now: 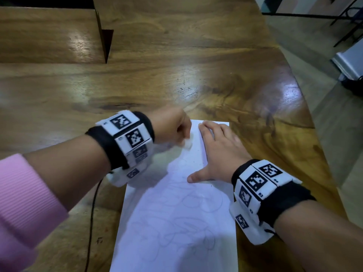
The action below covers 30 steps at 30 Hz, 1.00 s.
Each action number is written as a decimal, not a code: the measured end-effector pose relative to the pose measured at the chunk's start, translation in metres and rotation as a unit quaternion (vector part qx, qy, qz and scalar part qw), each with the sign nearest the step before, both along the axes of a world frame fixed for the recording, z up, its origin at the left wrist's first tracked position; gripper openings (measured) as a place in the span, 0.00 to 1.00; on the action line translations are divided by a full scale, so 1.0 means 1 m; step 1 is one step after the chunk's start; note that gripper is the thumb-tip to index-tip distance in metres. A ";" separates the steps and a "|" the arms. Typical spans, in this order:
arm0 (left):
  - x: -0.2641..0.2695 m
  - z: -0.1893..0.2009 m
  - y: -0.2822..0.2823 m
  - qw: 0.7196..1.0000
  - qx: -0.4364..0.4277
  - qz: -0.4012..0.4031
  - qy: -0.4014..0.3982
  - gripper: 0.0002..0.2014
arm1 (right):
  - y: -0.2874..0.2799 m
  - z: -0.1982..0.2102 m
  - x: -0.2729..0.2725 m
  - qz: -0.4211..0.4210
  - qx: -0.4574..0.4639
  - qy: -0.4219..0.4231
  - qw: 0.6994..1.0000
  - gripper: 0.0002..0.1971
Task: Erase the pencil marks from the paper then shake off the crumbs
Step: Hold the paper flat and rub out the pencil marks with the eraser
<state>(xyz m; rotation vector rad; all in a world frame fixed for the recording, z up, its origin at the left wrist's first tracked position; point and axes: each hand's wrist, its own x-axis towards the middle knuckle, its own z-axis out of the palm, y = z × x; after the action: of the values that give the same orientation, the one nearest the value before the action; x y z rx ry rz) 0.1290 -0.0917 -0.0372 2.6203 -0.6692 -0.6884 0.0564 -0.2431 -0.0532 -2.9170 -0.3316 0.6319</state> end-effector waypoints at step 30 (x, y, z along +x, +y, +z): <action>0.009 -0.003 -0.007 0.995 -0.061 0.078 -0.027 0.06 | 0.001 0.002 -0.001 -0.006 0.023 0.010 1.000 0.67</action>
<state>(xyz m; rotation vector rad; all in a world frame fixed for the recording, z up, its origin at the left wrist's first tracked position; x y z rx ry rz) 0.1380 -0.0992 -0.0399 2.5519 -0.4978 -0.5145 0.0550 -0.2420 -0.0514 -2.8651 -0.3202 0.6439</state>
